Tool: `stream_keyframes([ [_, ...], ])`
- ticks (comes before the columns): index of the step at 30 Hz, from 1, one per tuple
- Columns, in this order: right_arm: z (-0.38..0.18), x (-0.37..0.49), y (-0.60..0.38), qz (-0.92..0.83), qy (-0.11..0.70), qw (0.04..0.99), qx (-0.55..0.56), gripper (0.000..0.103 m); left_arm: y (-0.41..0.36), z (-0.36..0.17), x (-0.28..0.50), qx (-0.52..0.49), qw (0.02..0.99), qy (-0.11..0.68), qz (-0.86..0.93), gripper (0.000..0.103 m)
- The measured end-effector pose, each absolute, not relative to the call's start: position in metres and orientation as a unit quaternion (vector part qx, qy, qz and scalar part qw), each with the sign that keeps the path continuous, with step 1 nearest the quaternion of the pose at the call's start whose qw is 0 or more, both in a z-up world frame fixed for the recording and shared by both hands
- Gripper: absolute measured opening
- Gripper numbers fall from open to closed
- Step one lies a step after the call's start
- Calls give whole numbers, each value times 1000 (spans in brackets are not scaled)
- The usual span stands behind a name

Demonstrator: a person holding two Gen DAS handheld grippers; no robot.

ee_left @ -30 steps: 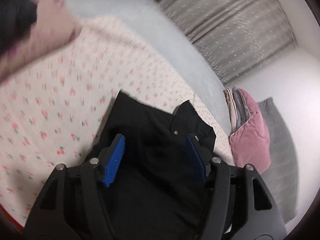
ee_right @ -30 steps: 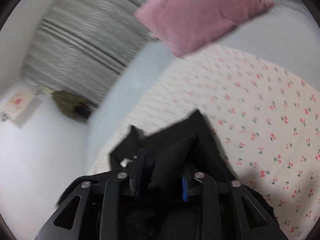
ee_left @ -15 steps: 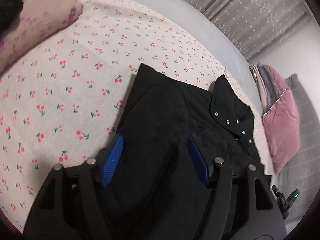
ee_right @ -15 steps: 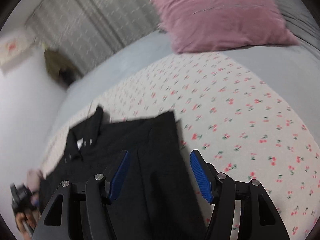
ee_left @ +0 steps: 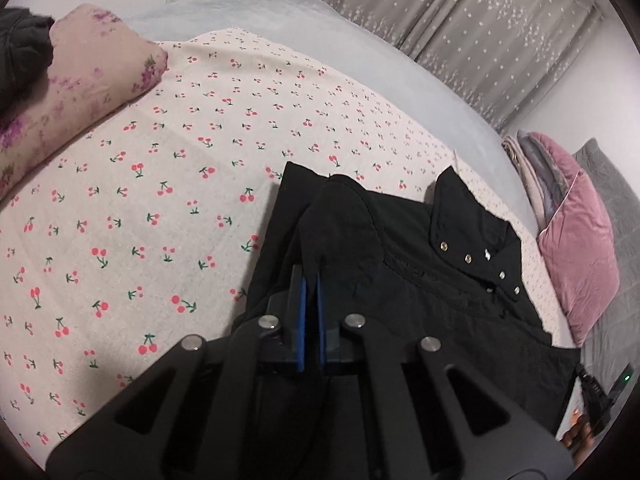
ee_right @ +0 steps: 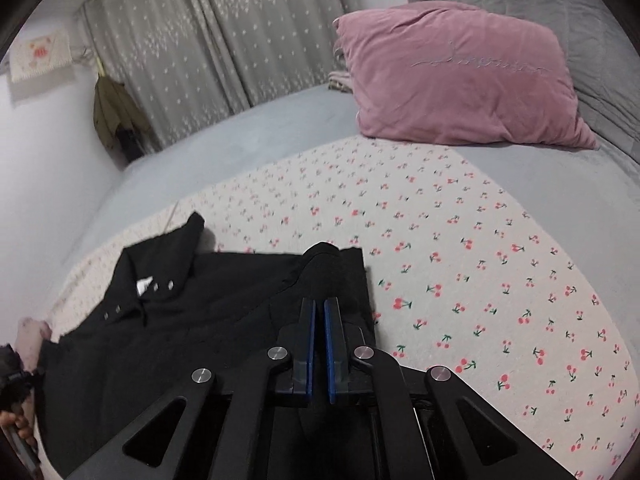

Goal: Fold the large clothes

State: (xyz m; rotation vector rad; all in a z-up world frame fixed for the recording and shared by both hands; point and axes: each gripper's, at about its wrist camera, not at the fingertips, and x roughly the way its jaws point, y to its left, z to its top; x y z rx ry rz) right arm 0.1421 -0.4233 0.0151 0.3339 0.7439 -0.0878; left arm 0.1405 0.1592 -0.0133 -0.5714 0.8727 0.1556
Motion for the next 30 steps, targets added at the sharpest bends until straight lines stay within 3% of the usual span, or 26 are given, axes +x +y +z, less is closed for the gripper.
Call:
stream_keyframes([
  [5, 10, 151, -427, -41, 371, 911, 176, 3, 164, -12, 139, -295, 861, 407, 77, 5],
  [14, 59, 165, -429, -60, 290, 941, 164, 0, 169, 25, 155, -317, 874, 364, 61, 5],
  [16, 58, 187, -426, -42, 309, 937, 156, 0, 162, 26, 172, -293, 877, 375, 63, 5],
  [19, 24, 220, -412, 56, 403, 903, 136, 1, 155, 6, 185, -273, 874, 395, 77, 5],
  [22, -7, 222, -422, 13, 444, 888, 119, 4, 165, -19, 189, -302, 852, 420, 79, 5],
  [27, -18, 215, -452, 24, 466, 866, 181, 23, 167, -23, 185, -322, 847, 416, 73, 5],
  [30, -15, 209, -448, 17, 465, 872, 150, 56, 165, -23, 182, -314, 850, 416, 75, 5],
])
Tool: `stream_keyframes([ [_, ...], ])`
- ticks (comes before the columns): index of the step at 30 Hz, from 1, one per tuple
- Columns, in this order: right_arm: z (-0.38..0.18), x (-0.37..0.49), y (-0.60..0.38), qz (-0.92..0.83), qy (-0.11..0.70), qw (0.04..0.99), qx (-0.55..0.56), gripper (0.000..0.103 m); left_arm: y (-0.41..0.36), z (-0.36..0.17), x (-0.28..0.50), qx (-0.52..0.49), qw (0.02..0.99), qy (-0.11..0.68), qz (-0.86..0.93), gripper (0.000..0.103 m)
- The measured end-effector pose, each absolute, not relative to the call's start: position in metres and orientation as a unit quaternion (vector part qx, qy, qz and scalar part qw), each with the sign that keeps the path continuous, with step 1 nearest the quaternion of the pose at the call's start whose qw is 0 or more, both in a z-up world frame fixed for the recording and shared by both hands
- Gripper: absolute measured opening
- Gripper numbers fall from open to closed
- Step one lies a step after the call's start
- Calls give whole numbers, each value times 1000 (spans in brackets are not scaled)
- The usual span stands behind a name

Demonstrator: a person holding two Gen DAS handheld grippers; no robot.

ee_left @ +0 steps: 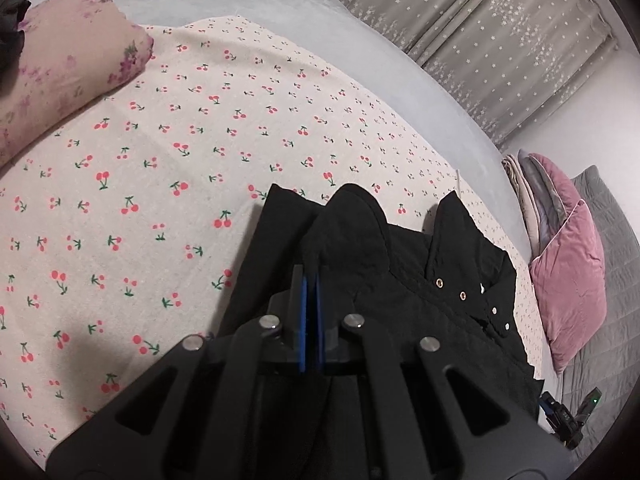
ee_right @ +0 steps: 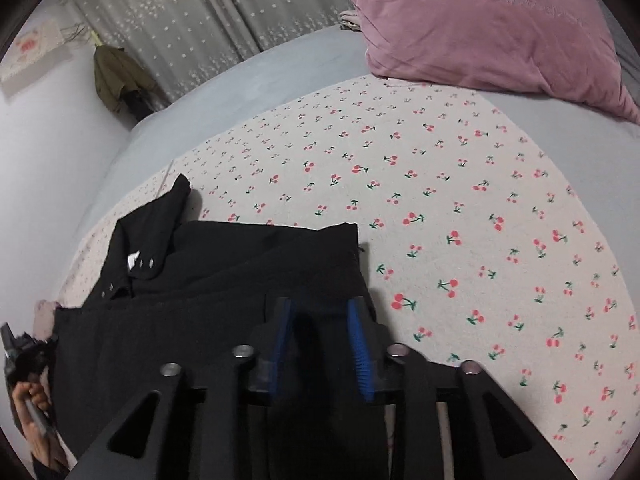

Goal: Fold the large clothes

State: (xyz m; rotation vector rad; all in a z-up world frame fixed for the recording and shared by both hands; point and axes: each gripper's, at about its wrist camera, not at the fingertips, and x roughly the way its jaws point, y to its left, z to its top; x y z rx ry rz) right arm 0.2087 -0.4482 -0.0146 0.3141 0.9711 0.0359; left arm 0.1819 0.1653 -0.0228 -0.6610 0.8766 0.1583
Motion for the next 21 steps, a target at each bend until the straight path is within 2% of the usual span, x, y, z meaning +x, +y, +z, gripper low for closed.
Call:
stream_keyframes([
  [1, -16, 205, -446, 13, 465, 874, 139, 72, 166, -24, 182, -316, 849, 416, 74, 5],
  [3, -18, 201, -440, 2, 460, 881, 110, 74, 169, -26, 181, -323, 847, 416, 72, 5],
  [4, -20, 200, -438, 11, 456, 884, 107, 64, 170, -26, 181, -324, 846, 416, 73, 5],
  [5, -21, 200, -436, 17, 455, 885, 104, 20, 170, -26, 179, -326, 847, 414, 74, 5],
  [6, -21, 201, -436, 11, 460, 882, 106, 3, 169, -24, 176, -327, 848, 409, 76, 5],
  [14, 21, 188, -410, -13, 381, 921, 78, 4, 162, 2, 167, -305, 872, 372, 89, 5],
  [21, 35, 198, -407, -29, 349, 933, 88, 3, 168, 10, 167, -310, 876, 356, 103, 4],
])
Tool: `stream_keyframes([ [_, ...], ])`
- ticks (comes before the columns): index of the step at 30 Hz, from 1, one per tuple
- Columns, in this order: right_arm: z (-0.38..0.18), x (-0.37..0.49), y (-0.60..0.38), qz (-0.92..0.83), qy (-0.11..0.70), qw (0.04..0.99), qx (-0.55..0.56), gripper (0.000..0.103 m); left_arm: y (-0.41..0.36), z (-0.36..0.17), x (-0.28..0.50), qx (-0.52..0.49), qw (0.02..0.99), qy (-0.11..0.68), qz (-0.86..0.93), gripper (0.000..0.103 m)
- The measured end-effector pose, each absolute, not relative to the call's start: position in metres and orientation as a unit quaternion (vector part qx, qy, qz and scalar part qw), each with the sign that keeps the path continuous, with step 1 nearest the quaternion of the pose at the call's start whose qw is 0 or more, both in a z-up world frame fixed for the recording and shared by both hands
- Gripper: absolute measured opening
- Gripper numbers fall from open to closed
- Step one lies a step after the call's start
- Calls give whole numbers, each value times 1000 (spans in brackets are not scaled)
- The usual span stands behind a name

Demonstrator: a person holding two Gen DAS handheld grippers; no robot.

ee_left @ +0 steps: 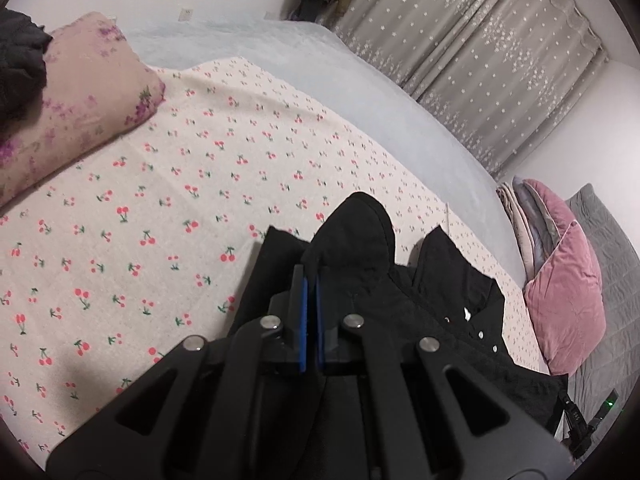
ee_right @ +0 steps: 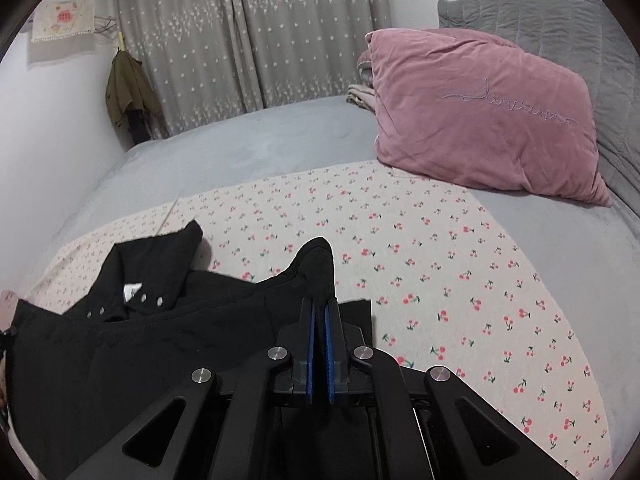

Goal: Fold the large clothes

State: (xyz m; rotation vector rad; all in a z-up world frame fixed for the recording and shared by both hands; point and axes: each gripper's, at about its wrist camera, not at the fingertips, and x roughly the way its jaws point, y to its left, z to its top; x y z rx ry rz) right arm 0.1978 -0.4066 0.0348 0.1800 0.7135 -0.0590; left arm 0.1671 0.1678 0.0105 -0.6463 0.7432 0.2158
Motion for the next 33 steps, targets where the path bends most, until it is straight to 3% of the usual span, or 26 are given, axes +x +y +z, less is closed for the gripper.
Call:
stream_keyframes([
  [8, 56, 228, -393, -29, 315, 945, 79, 3, 148, 54, 189, -254, 910, 308, 112, 4],
  [16, 71, 299, -400, -52, 291, 950, 102, 3, 140, 71, 273, -228, 920, 298, 116, 4],
  [21, 52, 356, -392, -88, 310, 943, 82, 3, 122, 41, 341, -181, 917, 323, 150, 4],
  [28, -66, 417, -403, -128, 417, 894, 100, 4, 121, -65, 381, -187, 878, 401, 179, 5],
  [33, -74, 418, -410, -126, 421, 890, 119, 6, 117, -66, 377, -188, 881, 396, 178, 7],
])
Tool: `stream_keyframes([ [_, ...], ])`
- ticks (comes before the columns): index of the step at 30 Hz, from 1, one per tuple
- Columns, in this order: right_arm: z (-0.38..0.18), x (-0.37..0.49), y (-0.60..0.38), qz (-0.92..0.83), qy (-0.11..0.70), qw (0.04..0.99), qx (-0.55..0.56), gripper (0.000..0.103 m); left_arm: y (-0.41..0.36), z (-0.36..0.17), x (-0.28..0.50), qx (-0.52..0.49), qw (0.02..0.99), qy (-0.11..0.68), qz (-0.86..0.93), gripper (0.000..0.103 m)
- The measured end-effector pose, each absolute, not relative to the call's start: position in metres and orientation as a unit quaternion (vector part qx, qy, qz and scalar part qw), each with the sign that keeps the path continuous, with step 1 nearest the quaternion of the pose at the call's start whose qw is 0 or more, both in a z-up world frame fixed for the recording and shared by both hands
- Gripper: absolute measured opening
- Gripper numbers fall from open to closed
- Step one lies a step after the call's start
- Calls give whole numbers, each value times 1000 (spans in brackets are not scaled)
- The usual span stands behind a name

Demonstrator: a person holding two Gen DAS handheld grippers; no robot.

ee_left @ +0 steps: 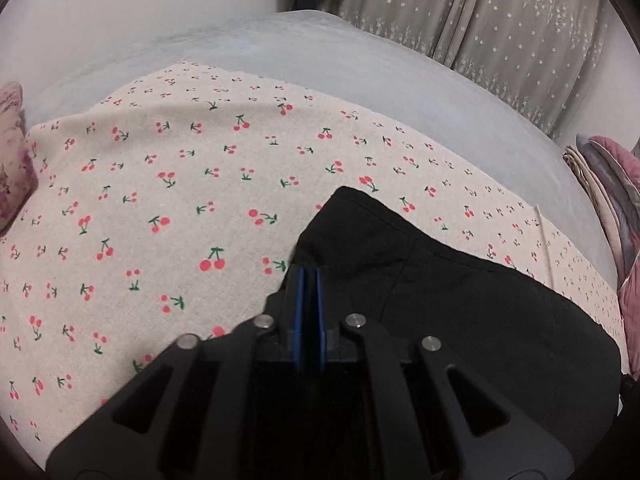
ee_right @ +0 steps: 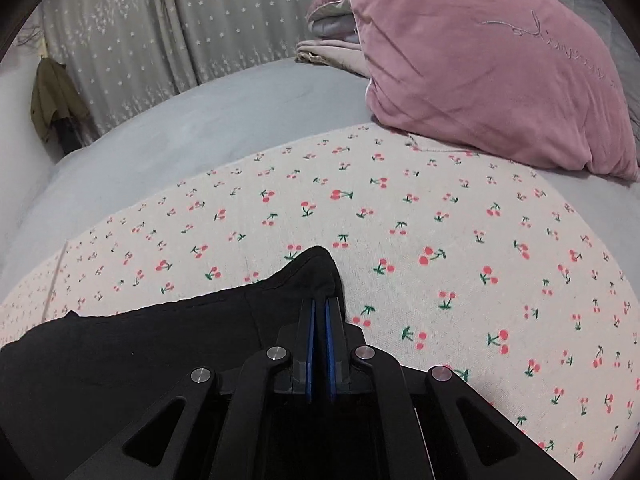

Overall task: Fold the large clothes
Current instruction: 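Open both grippers and press them flat on the folded black coat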

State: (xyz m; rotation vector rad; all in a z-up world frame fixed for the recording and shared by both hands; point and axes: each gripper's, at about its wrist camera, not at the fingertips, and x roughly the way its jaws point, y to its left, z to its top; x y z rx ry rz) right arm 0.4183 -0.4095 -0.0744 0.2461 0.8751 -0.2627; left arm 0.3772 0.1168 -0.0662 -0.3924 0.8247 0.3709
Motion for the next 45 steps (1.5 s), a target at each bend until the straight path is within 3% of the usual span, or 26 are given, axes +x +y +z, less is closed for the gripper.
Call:
stream_keyframes([
  [4, -68, 417, -415, -129, 441, 880, 118, 28, 131, -59, 367, -222, 870, 410, 158, 32],
  [6, -53, 405, -422, -109, 446, 877, 140, 36, 143, -45, 350, -251, 867, 406, 146, 34],
  [8, -30, 377, -427, -98, 415, 888, 174, 75, 152, -25, 324, -275, 867, 394, 132, 40],
  [9, -14, 354, -429, -96, 394, 895, 185, 80, 157, -17, 309, -287, 865, 390, 127, 48],
  [22, 6, 176, -376, -1, 482, 856, 188, 81, 118, 8, 137, -244, 877, 403, 91, 50],
  [38, -43, 158, -368, -4, 511, 853, 103, 81, 109, -38, 135, -146, 867, 459, 128, 50],
  [45, -20, 139, -374, -18, 472, 873, 124, 80, 107, -14, 118, -140, 883, 423, 147, 50],
])
